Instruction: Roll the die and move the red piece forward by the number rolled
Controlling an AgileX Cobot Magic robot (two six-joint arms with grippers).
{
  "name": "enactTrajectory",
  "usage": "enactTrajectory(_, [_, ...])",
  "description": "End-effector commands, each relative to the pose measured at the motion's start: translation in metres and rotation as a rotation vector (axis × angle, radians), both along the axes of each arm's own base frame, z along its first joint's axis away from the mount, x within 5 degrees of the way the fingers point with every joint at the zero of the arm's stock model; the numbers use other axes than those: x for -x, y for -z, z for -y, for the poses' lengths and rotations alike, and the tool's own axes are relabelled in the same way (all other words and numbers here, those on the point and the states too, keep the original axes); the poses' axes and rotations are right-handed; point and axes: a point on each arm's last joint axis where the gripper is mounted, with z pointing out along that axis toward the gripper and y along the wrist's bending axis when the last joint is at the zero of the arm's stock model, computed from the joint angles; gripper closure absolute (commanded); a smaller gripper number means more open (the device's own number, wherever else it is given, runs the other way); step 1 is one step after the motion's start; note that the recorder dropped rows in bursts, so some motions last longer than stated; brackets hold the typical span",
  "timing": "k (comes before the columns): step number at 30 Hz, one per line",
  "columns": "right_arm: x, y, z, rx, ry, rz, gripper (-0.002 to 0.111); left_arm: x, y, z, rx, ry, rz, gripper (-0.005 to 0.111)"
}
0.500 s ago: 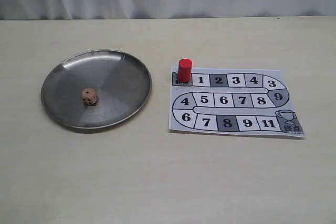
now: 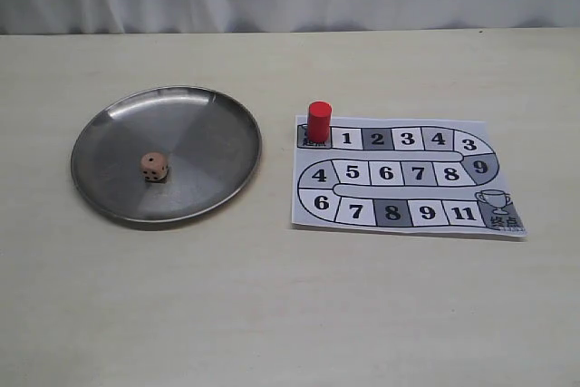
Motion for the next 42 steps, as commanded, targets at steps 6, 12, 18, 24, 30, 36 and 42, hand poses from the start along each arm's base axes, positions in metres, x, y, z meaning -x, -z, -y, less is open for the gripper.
enactTrajectory(6, [0.000,0.001,0.000,0.008,0.006,0.003,0.104,0.000,0.000,0.001,0.003,0.009,0.006,0.107])
enactTrajectory(12, [0.000,0.001,0.000,0.008,0.006,0.003,0.104,0.000,0.000,0.001,0.003,0.009,0.006,0.107])
enactTrajectory(18, [0.000,0.001,0.000,0.008,0.006,0.003,0.104,0.000,0.000,0.001,0.003,0.009,0.006,0.107])
enactTrajectory(24, [0.000,0.001,0.000,0.008,0.006,0.003,0.104,0.000,0.000,0.001,0.003,0.009,0.006,0.107])
enactTrajectory(30, [0.000,-0.016,0.001,-0.040,0.010,0.185,0.104,0.000,0.000,0.001,0.003,0.009,0.006,0.107])
enactTrajectory(36, [0.007,-0.044,0.011,-0.477,0.055,0.492,0.104,0.000,0.000,0.001,0.003,0.009,0.006,0.107])
enactTrajectory(42, [0.017,-0.061,0.014,-0.421,0.049,0.714,0.104,0.000,0.000,0.001,0.003,0.009,0.006,0.107])
